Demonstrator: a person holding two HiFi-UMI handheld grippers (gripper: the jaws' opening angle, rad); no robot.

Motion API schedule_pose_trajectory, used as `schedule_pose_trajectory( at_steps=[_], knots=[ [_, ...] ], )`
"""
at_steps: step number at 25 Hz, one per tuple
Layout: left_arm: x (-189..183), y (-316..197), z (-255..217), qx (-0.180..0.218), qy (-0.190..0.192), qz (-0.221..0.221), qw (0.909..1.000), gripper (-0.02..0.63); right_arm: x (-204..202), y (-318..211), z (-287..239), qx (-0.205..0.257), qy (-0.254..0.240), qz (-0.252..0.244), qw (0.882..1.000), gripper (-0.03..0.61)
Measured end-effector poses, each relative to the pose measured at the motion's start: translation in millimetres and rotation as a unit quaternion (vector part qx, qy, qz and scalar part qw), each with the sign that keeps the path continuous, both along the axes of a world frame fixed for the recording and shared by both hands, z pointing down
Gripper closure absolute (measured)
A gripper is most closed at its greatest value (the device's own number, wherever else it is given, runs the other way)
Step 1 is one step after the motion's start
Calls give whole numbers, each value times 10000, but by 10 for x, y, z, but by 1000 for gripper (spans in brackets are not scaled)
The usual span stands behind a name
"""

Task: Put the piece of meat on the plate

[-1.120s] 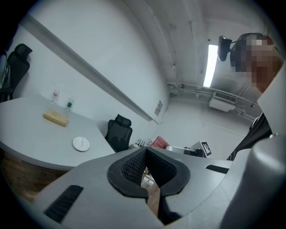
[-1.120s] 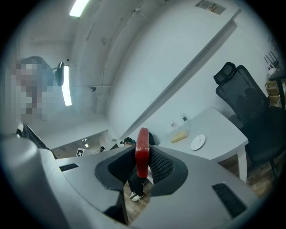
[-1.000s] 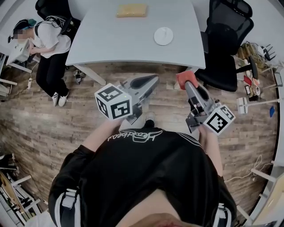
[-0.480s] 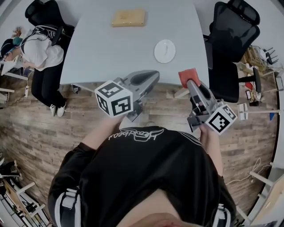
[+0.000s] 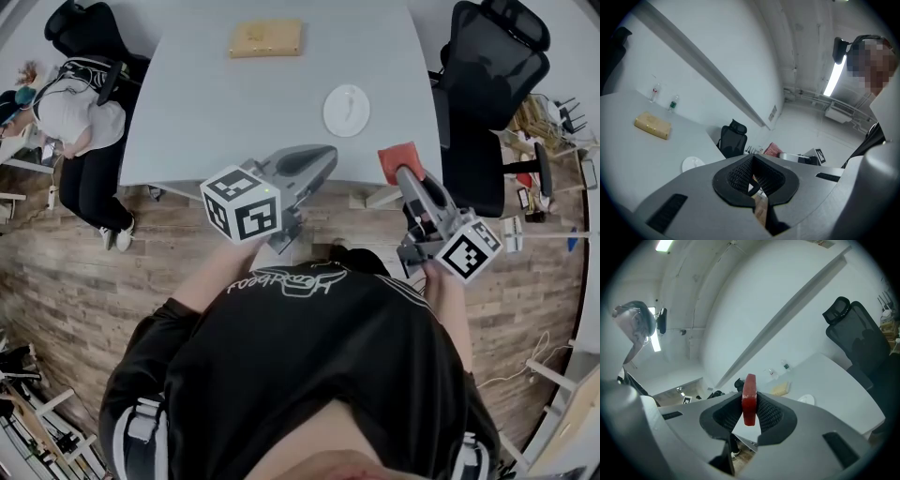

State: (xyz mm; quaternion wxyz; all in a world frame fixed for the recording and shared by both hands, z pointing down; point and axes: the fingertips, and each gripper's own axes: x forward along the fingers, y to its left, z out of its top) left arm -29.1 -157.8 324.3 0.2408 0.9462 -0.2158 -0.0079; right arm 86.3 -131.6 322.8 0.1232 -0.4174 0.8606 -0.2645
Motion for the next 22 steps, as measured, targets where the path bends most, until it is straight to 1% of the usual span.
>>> schedule_pose_trajectory(
  at_steps=[6, 9, 15, 22],
  knots=[
    [4, -24, 22, 7, -45, -131, 9999, 606, 15, -65, 42, -7, -26, -158, 9999, 495],
    [15, -114, 32, -8, -81, -228, 9997, 606, 40, -184, 70, -16, -69, -234, 9997, 495],
    [80, -430, 46, -55, -171, -407, 9990, 607, 104, -556, 117, -76, -154, -406, 9990, 495],
    [175, -904, 161, -266, -233, -611, 9975, 606, 215, -1115, 205, -199, -116, -560, 9982, 495]
  ],
)
